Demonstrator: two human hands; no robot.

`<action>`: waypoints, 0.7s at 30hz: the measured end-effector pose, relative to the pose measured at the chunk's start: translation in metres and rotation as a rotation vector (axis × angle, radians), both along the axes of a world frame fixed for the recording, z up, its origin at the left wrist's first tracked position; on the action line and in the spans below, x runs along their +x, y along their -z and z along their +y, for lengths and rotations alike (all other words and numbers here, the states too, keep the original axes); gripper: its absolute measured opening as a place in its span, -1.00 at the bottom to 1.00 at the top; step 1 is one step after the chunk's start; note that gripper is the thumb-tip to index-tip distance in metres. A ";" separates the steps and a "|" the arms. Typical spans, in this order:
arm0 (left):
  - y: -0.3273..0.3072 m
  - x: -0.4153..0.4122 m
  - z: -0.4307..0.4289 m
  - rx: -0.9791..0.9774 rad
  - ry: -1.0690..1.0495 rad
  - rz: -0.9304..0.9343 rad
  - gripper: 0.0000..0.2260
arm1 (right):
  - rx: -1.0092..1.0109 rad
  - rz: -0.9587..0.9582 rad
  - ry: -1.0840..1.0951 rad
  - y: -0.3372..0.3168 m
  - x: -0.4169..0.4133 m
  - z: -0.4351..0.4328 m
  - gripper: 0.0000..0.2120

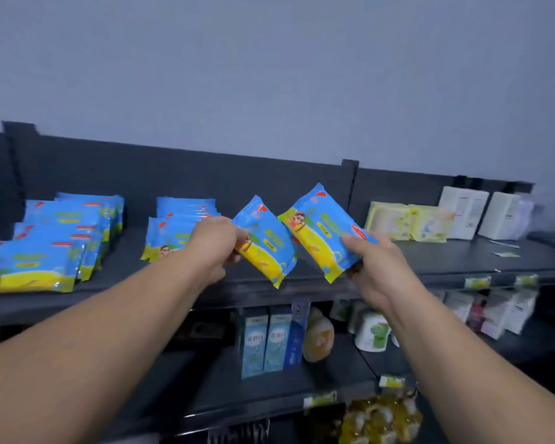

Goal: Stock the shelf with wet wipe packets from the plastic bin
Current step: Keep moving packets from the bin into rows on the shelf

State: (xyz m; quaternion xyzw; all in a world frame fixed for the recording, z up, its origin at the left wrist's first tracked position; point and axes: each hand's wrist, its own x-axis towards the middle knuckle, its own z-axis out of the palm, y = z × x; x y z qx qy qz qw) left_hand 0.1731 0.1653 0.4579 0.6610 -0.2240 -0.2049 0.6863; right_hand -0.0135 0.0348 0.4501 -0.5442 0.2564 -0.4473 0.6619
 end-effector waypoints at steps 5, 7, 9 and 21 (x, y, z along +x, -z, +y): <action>-0.006 0.048 0.036 -0.036 -0.090 0.129 -0.86 | 0.049 -0.003 -0.121 -0.011 0.070 0.022 -0.85; -0.008 0.065 0.046 -0.061 -0.088 0.177 -0.89 | 0.053 0.030 -0.176 -0.013 0.094 0.033 -0.83; -0.011 0.078 0.055 -0.079 -0.043 0.250 -0.94 | 0.054 0.070 -0.229 -0.014 0.117 0.043 -0.83; 0.005 0.123 0.072 0.367 -0.094 -0.011 -0.84 | 0.052 0.340 -0.284 0.009 0.201 0.048 -0.90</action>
